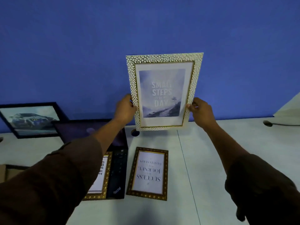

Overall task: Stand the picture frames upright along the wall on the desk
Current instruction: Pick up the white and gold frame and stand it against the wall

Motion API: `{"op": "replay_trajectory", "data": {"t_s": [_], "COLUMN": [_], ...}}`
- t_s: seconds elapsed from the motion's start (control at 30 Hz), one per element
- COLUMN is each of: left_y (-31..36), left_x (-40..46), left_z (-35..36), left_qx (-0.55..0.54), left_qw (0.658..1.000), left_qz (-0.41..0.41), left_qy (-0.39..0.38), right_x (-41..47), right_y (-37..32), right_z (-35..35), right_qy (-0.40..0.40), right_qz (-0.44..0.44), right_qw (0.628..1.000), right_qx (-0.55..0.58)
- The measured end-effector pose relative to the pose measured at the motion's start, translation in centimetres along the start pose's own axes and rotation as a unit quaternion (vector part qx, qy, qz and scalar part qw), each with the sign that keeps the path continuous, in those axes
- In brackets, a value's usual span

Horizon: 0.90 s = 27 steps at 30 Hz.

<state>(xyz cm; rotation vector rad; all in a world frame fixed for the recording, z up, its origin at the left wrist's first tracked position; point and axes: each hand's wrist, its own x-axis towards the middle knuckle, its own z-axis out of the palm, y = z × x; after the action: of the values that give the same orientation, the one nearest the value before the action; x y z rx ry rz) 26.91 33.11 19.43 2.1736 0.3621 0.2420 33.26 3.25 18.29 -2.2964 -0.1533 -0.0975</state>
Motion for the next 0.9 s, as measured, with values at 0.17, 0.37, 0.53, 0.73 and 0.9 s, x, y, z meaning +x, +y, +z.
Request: {"op": "replay_trajectory", "data": {"t_s": [0.17,0.37,0.53,0.73,0.9], "left_y": [-2.5,-5.8,-7.6,-8.3,-8.7], "left_x": [3.4,6.8,8.1,8.9,9.0], "left_z": [4.8,9.3,11.0,12.1,12.6], "left_qx": [0.063,0.100,0.108,0.106,0.113], "left_qw": [0.998,0.993,0.989,0.987,0.983], "left_qz": [-0.011,-0.062,-0.100,-0.123,-0.143], "left_qy": [0.000,-0.011,-0.008,-0.002,-0.009], "right_x": [4.9,9.3,11.4,12.7,12.9], "right_y": [5.2,10.3,11.6,12.1,12.5], "right_z": [3.6,7.2,9.0,9.8,9.9], "right_qy": [-0.070,-0.144,-0.170,-0.187,-0.197], "right_qz": [0.024,0.024,0.001,-0.011,-0.012], "right_qw": [0.997,0.987,0.984,0.981,0.979], "right_qx": [-0.033,-0.061,-0.058,-0.050,-0.050]}}
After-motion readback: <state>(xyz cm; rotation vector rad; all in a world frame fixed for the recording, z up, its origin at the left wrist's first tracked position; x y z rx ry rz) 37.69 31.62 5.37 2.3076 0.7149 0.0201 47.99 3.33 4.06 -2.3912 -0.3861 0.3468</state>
